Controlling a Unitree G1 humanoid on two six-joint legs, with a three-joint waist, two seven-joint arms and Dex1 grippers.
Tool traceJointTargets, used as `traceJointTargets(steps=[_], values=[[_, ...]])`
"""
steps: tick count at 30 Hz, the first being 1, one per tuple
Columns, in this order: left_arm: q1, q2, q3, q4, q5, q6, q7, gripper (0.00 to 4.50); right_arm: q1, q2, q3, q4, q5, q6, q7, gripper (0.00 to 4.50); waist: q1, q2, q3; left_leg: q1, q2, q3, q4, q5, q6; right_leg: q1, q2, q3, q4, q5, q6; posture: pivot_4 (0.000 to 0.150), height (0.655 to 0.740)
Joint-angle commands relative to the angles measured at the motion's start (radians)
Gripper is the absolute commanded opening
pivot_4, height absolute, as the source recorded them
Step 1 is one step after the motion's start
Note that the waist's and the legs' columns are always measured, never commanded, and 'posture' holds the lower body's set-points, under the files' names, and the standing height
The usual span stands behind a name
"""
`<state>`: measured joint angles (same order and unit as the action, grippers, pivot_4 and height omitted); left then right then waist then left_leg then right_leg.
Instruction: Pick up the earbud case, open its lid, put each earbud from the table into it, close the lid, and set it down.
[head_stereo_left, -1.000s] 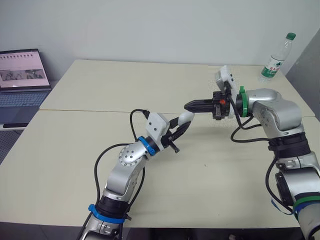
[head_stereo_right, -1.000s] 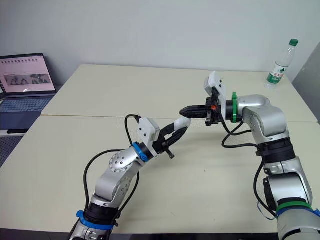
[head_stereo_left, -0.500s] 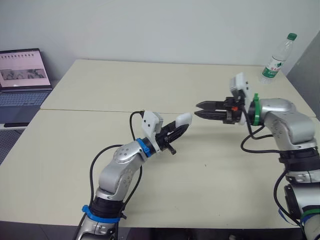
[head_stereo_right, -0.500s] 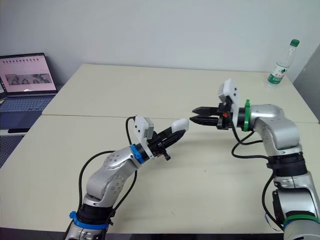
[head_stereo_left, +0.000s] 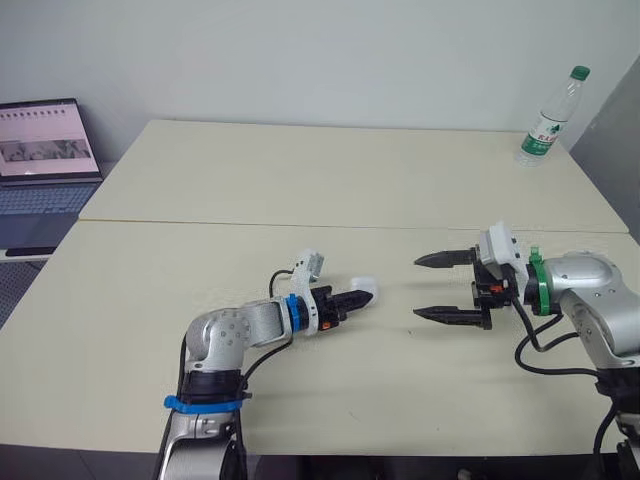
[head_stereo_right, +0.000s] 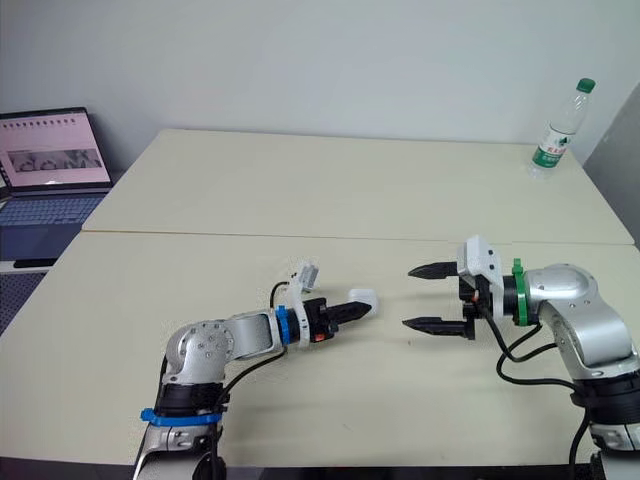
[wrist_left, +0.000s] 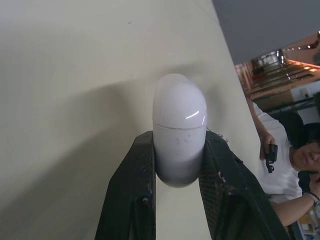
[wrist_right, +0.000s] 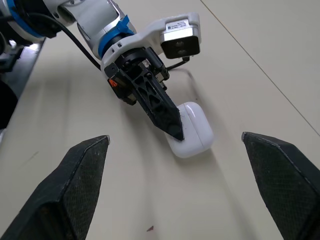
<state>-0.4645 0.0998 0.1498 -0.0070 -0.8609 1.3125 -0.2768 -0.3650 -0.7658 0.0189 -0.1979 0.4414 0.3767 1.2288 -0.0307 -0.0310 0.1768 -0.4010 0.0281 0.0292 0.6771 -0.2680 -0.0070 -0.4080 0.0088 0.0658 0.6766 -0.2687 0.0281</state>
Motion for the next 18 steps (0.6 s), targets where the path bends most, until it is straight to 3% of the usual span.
traceJointTargets(steps=[1, 2, 14, 18], values=[[-0.004, -0.012, 0.052, 0.028, -0.002, 0.062, 0.055, 0.77, 0.011, 0.012, -0.013, -0.055, -0.01, -0.023, -0.048, 4.44, -0.002, 0.0, 0.0, 0.0, 0.0, 0.0, 0.0, 0.0, 0.0, 0.0, 0.0, 0.0, 0.0, 0.0, 0.0, 0.15, 0.74], [-0.001, -0.013, 0.063, 0.028, -0.003, 0.085, 0.067, 0.77, 0.014, 0.018, -0.013, -0.059, -0.01, -0.022, -0.062, 4.44, -0.002, 0.0, 0.0, 0.0, 0.0, 0.0, 0.0, 0.0, 0.0, 0.0, 0.0, 0.001, 0.0, 0.0, 0.0, 0.15, 0.74], [0.106, 0.083, 0.236, -0.176, -0.028, 0.291, 0.12, 4.46, -0.004, 0.062, 0.004, -0.013, -0.024, -0.06, -0.094, 4.5, -0.008, 0.0, -0.001, 0.003, 0.001, 0.001, -0.001, 0.0, -0.001, 0.0, 0.002, 0.003, 0.002, 0.0, -0.001, 0.15, 0.74], [0.178, 0.267, 0.252, -0.28, -0.04, 0.258, 0.04, 4.49, -0.03, 0.07, 0.015, 0.033, -0.026, -0.078, -0.072, 4.5, -0.028, 0.0, -0.001, 0.007, 0.003, 0.001, -0.002, 0.0, -0.002, 0.001, 0.004, 0.004, 0.003, -0.001, -0.003, 0.15, 0.74]])
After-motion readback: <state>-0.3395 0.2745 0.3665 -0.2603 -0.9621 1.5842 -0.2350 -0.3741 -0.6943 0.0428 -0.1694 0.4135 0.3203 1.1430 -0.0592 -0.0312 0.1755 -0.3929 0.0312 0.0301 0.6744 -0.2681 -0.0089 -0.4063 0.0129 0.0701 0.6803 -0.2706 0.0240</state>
